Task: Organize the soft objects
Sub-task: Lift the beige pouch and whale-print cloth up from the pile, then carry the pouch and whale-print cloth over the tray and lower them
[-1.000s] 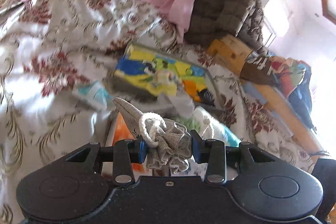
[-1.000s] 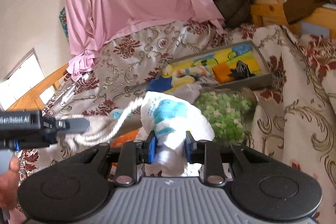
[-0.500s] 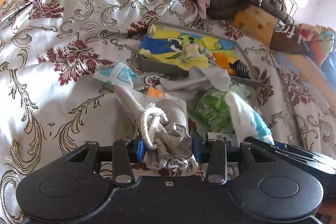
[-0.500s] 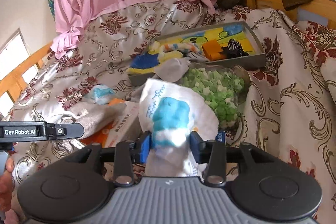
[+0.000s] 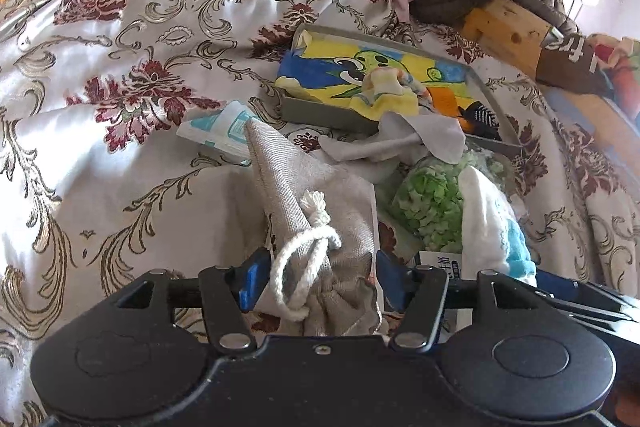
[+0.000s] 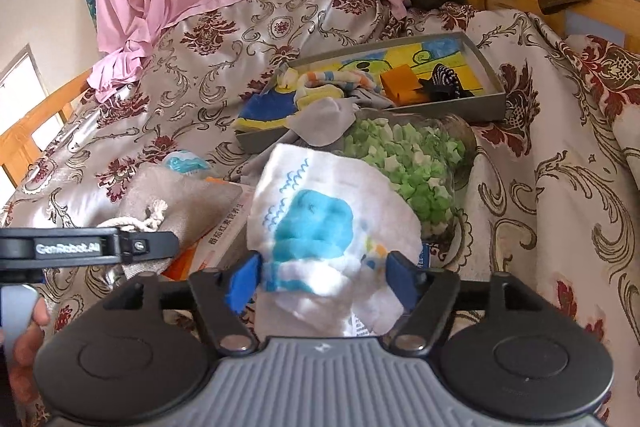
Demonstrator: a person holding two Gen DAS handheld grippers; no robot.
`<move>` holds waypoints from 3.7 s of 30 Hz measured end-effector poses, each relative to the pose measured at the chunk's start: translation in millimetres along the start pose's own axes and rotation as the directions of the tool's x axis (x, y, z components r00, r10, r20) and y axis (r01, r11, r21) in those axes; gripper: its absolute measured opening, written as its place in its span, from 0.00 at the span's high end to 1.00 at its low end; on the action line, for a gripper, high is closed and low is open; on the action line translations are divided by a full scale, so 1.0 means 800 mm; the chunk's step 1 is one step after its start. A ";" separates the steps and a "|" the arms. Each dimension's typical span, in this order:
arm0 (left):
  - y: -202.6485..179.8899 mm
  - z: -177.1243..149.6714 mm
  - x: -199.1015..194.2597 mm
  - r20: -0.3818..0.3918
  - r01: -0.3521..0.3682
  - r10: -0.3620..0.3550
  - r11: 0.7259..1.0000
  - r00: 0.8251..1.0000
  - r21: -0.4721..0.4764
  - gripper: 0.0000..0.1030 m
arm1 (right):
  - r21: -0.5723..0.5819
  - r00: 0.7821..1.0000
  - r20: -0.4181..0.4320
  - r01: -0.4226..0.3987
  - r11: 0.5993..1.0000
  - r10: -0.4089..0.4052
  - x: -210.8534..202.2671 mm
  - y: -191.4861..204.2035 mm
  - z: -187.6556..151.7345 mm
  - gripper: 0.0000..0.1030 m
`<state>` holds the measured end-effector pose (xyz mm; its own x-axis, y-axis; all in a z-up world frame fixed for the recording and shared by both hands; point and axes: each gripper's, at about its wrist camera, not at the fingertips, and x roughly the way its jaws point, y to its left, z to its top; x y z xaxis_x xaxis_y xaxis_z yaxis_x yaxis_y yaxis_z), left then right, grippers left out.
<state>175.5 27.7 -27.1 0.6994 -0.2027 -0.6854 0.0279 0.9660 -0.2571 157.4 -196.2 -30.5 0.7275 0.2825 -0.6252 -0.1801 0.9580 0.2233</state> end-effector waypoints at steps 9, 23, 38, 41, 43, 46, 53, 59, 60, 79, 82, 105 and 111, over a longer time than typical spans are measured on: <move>-0.014 -0.004 0.009 0.014 -0.053 0.052 0.993 0.999 0.103 0.40 | 0.011 1.000 -0.008 0.013 1.000 -0.013 0.010 -0.001 0.001 0.18; -0.041 -0.016 0.002 0.089 -0.110 0.087 0.950 0.992 0.294 0.57 | -0.046 0.998 -0.021 0.050 0.998 -0.051 0.027 0.009 -0.005 0.28; -0.053 -0.021 -0.015 0.181 -0.085 0.030 0.947 0.983 0.310 0.59 | -0.196 0.996 0.089 0.041 0.980 -0.024 0.001 0.038 -0.004 0.79; -0.053 -0.020 -0.021 0.204 -0.085 0.024 0.951 0.979 0.297 0.59 | -0.213 0.991 0.134 0.047 0.976 -0.019 -0.008 0.041 -0.003 0.80; -0.053 -0.018 -0.024 0.216 -0.084 0.020 0.954 0.976 0.289 0.59 | -0.223 0.987 0.162 0.050 0.974 -0.014 -0.015 0.042 -0.001 0.80; -0.051 -0.016 -0.029 0.240 -0.084 0.016 0.958 0.971 0.276 0.59 | -0.230 0.979 0.204 0.056 0.972 -0.008 -0.027 0.043 0.002 0.80; -0.048 0.004 -0.042 0.264 -0.051 -0.007 0.975 0.964 0.214 0.59 | -0.230 0.958 0.287 0.064 0.971 0.005 -0.051 0.029 0.035 0.80; -0.066 0.056 -0.034 0.297 -0.037 -0.044 0.965 0.954 0.261 0.58 | -0.237 0.935 0.353 0.069 0.969 0.020 -0.032 0.005 0.106 0.80; -0.069 0.066 -0.029 0.300 -0.031 -0.052 0.963 0.952 0.267 0.58 | -0.238 0.931 0.363 0.076 0.968 0.016 -0.024 0.001 0.116 0.80; -0.090 0.257 0.175 0.334 0.025 -0.066 0.992 0.940 0.126 0.58 | -0.015 0.929 0.359 0.107 0.994 -0.094 0.169 -0.109 0.227 0.80; -0.089 0.257 0.204 0.287 0.033 -0.065 0.993 0.956 0.113 0.58 | -0.004 0.943 0.319 0.104 0.995 -0.098 0.183 -0.113 0.227 0.80; -0.091 0.235 0.244 0.050 -0.002 -0.003 0.995 0.999 0.103 0.44 | -0.005 0.974 0.200 0.105 0.994 -0.102 0.194 -0.115 0.226 0.63; -0.095 0.231 0.228 0.058 -0.029 0.022 0.992 0.998 0.120 0.36 | -0.002 0.968 0.225 0.111 0.994 -0.108 0.174 -0.116 0.227 0.49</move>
<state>432.6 -52.7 -6.9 0.7403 -0.1715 -0.6500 0.0930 0.9837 -0.1536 395.6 -255.3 -2.0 0.8731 0.1590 -0.4609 -0.0995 0.9835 0.1508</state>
